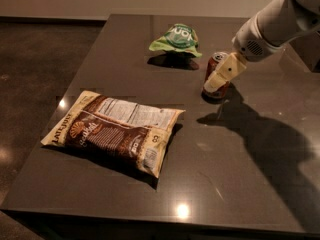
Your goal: Knock coke can over
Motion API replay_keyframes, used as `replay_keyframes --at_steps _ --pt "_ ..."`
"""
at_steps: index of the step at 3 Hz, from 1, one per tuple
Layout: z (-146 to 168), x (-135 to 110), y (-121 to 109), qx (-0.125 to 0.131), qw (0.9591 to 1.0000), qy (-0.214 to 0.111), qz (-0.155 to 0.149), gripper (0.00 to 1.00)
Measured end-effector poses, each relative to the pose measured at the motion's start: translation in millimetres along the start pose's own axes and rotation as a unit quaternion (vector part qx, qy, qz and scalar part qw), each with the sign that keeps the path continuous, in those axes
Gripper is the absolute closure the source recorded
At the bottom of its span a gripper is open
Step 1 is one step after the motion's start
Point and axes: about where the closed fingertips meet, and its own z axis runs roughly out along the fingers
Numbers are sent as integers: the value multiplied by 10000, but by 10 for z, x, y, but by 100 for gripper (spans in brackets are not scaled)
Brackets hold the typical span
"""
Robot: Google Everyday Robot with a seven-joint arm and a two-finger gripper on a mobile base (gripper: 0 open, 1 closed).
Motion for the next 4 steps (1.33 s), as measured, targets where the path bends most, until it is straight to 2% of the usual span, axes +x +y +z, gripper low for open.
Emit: replay_keyframes --at_steps 1,2,3,4 --pt "111 -25 15 -141 9998 -111 37 18" --pt "160 -52 21 -258 9994 -218 48 41" --pt "116 -127 57 -356 9991 -239 -26 73" --pt "14 -246 138 -298 9989 174 -311 96"
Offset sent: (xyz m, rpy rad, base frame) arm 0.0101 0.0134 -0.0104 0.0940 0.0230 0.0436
